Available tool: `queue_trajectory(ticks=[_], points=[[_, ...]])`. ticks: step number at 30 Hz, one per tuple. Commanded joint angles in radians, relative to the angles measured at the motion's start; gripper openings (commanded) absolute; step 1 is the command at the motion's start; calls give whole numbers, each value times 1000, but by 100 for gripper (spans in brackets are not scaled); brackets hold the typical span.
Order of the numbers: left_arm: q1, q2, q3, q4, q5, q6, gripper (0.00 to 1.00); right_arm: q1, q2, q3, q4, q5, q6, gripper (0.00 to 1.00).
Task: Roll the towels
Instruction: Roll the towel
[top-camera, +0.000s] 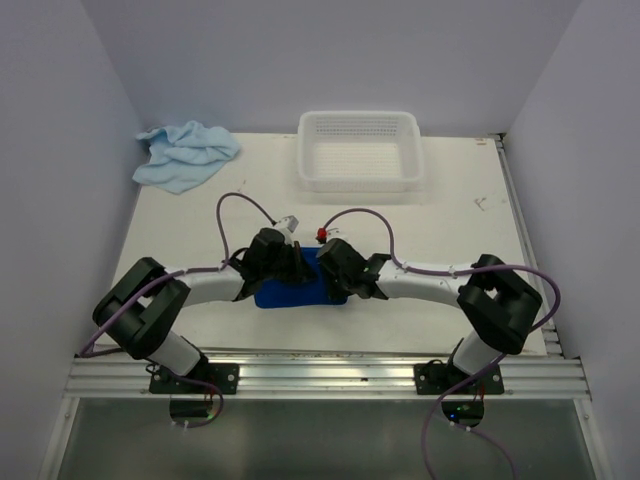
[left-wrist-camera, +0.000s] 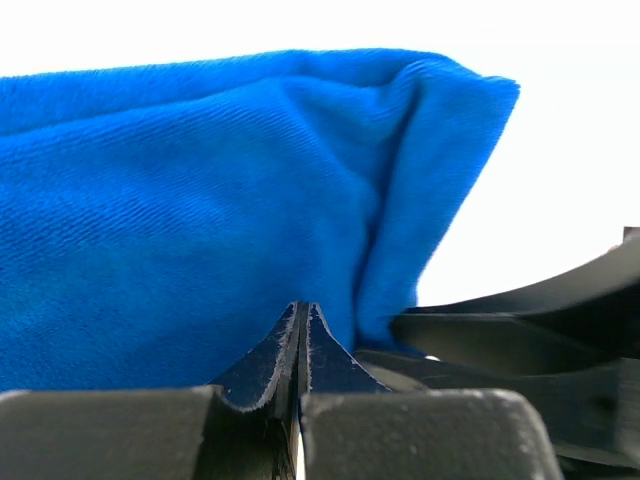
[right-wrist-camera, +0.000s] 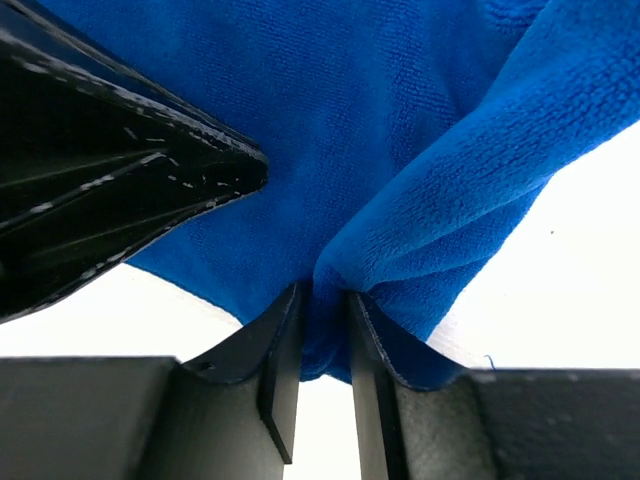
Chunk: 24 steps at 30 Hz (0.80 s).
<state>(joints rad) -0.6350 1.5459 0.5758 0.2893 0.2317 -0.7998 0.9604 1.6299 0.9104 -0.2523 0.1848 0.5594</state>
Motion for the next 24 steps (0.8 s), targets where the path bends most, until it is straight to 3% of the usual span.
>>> queue_trajectory(ticks=[1, 5, 8, 12, 20, 24], points=[[12, -62, 19, 27, 8, 17, 0, 5, 1, -8, 22, -10, 4, 30], [52, -92, 41, 16, 58, 16, 0, 6, -2, -24, 47, -13, 0, 29], [113, -90, 68, 48, 153, 20, 0, 6, 1, -38, 70, -13, -1, 23], [162, -14, 160, 83, 265, 43, 1, 8, 8, -51, 90, -4, 2, 1], [163, 143, 271, 275, 426, -108, 6, 8, -2, -90, 142, -8, 8, 0], [159, 184, 263, 355, 452, -157, 27, 8, 11, -77, 124, 2, -6, 0]])
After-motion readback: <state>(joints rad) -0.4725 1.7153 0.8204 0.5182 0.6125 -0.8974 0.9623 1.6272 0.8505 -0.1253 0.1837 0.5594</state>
